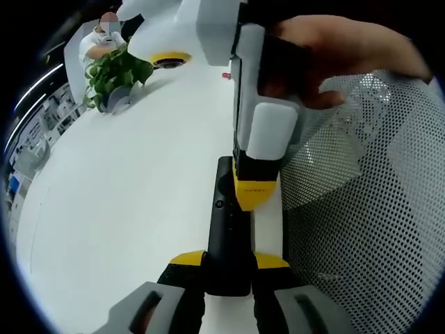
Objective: Press the specified remote control buttons in sequence, fully releasing each button before pressing the next.
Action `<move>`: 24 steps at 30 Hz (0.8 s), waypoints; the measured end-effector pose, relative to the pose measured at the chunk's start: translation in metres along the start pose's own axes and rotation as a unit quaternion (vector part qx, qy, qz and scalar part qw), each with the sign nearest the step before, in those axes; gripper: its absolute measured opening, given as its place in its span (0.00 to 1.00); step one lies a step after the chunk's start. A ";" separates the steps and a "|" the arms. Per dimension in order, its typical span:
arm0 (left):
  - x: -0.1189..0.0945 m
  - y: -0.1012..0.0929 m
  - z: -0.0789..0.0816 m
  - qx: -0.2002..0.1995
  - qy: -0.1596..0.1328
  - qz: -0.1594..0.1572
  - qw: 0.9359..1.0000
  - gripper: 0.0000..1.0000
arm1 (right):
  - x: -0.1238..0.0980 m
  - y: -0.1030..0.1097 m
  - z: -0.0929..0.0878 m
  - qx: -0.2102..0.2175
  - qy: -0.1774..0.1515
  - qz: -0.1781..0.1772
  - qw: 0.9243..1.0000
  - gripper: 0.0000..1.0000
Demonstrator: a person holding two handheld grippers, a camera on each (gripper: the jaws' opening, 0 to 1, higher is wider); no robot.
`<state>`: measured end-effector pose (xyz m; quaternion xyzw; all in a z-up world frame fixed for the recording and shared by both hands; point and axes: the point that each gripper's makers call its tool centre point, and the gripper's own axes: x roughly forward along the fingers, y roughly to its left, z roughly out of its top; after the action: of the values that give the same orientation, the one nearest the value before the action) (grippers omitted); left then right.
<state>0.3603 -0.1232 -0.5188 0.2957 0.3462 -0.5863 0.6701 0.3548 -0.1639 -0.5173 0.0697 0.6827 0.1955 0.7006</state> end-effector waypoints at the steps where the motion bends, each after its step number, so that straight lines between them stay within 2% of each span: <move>1: 0.000 0.000 0.000 0.000 0.000 0.000 1.000 0.25 | 0.000 0.000 0.000 0.001 0.000 0.000 1.000 0.00; 11: 0.000 0.000 0.000 0.002 0.000 -0.001 1.000 0.25 | 0.000 0.001 0.001 0.009 0.003 0.001 1.000 0.00; 17: 0.000 0.000 0.000 0.001 0.000 0.000 1.000 0.25 | -0.004 0.009 0.012 0.005 -0.028 0.020 0.999 0.00; 24: 0.000 0.000 0.000 0.001 0.000 -0.001 1.000 0.25 | 0.000 0.009 0.015 0.004 -0.026 0.020 0.999 0.00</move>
<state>0.3607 -0.1237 -0.5189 0.2958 0.3459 -0.5873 0.6692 0.3677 -0.1534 -0.5134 0.0911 0.6637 0.2054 0.7135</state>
